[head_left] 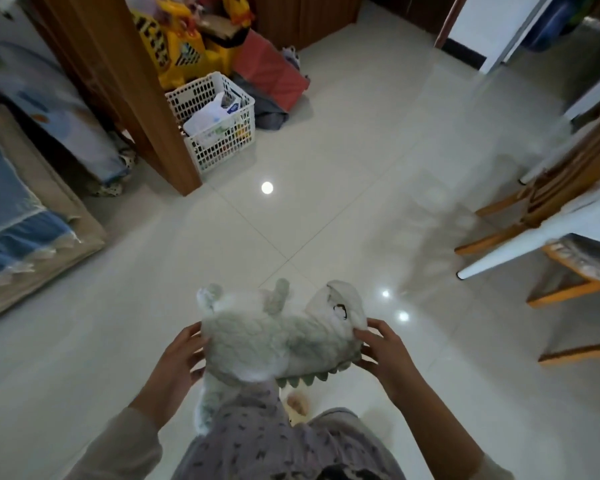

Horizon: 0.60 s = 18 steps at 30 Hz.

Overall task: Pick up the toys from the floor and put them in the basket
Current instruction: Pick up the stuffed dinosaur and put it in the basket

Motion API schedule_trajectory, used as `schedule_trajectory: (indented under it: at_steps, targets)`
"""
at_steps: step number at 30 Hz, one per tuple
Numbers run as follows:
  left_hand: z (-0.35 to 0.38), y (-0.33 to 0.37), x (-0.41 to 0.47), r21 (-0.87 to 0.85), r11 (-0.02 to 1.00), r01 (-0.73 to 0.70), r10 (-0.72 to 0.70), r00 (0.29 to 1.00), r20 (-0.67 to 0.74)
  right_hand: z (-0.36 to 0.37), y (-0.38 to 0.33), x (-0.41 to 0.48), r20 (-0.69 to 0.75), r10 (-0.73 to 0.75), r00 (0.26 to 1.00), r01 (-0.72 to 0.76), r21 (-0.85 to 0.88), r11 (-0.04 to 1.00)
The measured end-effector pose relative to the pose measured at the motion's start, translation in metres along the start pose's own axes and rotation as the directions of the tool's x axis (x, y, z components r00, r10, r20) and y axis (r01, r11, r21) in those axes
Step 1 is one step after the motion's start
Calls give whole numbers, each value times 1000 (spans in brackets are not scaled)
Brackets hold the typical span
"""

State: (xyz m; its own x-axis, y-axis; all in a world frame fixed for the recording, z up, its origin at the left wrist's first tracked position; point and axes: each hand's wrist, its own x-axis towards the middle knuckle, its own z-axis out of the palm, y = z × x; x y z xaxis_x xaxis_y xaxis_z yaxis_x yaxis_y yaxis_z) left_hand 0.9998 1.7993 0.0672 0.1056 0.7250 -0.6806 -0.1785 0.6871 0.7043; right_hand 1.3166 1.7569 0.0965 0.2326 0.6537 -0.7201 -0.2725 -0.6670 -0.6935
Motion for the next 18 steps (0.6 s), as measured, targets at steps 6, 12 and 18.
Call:
schedule_trajectory:
  at_steps: [6,12,18]
  targets:
    - [22,54,82,-20,1000,-22,21,999,-39,19,-62,86,4,24,1000,-24,-34,999]
    - [49,138,160,12,999,-42,42,999,-9,38,-144,165,-37,14,999,-15,-43,999]
    - [85,219,232,43,997,-65,63,998,28,49,-224,232,-54,-10,999,9,-31,999]
